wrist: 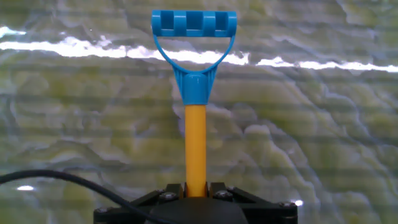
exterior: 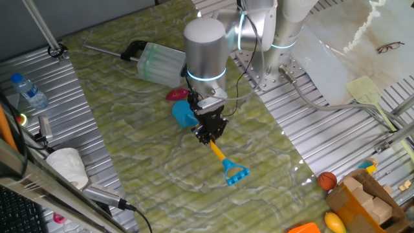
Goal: Use a shovel to scoop up an object
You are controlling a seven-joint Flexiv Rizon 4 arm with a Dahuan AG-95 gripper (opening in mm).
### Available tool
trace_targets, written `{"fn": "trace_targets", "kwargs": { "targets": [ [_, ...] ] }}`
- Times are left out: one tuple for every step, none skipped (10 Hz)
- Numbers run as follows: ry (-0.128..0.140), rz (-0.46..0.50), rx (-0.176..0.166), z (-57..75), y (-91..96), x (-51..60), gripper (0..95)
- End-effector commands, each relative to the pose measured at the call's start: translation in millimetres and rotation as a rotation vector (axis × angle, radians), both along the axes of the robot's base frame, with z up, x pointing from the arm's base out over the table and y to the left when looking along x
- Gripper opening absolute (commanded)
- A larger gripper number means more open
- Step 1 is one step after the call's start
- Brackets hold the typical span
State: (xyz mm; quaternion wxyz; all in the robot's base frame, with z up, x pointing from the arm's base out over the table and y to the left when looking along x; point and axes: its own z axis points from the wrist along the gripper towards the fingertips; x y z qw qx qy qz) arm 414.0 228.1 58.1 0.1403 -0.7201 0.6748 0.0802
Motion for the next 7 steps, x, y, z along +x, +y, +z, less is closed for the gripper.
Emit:
{"fn": "trace_targets", "kwargs": {
  "targets": [
    [0.002, -0.01, -0.033, 0.4, -0.3, 0.2, 0.0],
    [0.016, -0.033, -0.025, 0.5, -0.3, 0.3, 0.0],
    [0.028, -0.045, -0.023, 0.5, -0.3, 0.3, 0.0],
    [0.051, -0.083, 0.012, 0.5, -0.3, 0.3, 0.0],
    [0.057, -0.105, 0.037, 0.5, -0.3, 0.3, 0.0],
    [0.067, -0.139, 0.069, 0.5, -0.3, 0.3, 0.0],
    [0.074, -0.156, 0.082, 0.5, -0.3, 0.3, 0.0]
  ]
}}
